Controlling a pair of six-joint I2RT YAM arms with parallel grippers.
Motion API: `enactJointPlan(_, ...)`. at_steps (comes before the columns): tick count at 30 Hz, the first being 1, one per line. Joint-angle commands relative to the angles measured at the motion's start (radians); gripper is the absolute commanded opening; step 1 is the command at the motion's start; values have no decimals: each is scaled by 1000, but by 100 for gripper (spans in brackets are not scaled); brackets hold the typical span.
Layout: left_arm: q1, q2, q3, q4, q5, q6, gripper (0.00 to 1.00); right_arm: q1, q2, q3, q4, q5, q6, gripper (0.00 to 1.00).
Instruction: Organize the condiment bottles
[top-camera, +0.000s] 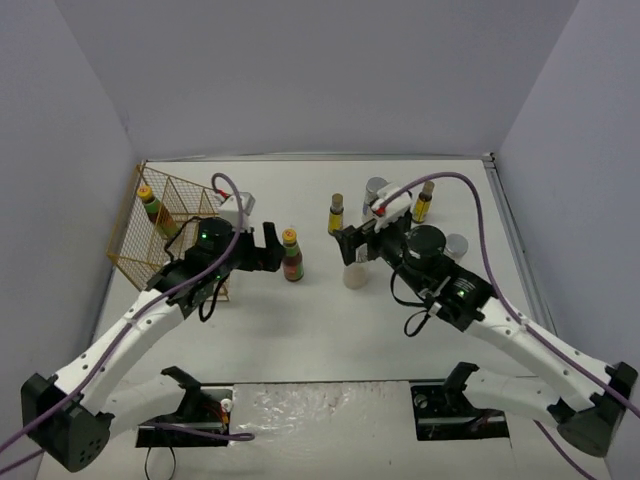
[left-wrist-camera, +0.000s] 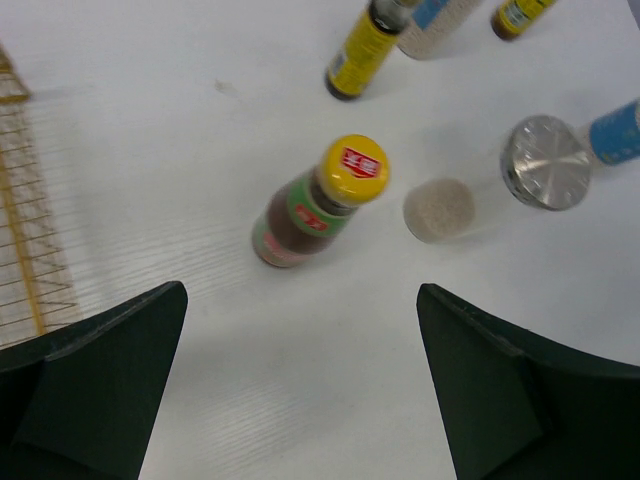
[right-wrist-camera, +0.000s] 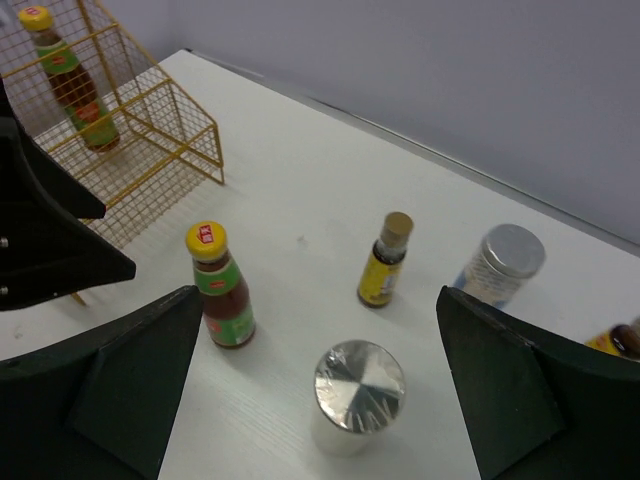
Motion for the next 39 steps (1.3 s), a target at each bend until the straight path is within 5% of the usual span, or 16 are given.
enactJointPlan(1, -131, 112, 95, 138, -237, 30, 97, -2, -158, -60, -54, 155, 43, 100)
enactJointPlan(14, -222, 322, 119, 238, -446, 19, 87, -4, -268, -110, -92, 183, 29, 100)
enactJointPlan(22, -222, 360, 103, 312, -447, 0, 64, -4, -274, -121, -92, 178, 31, 100)
enactJointPlan(31, -222, 364, 99, 318, -428, -18, 3, -4, -281, -128, -92, 175, 32, 100)
enactJointPlan(39, -219, 214, 228, 57, -518, 6, 0, -2, -300, -125, -95, 175, 31, 100)
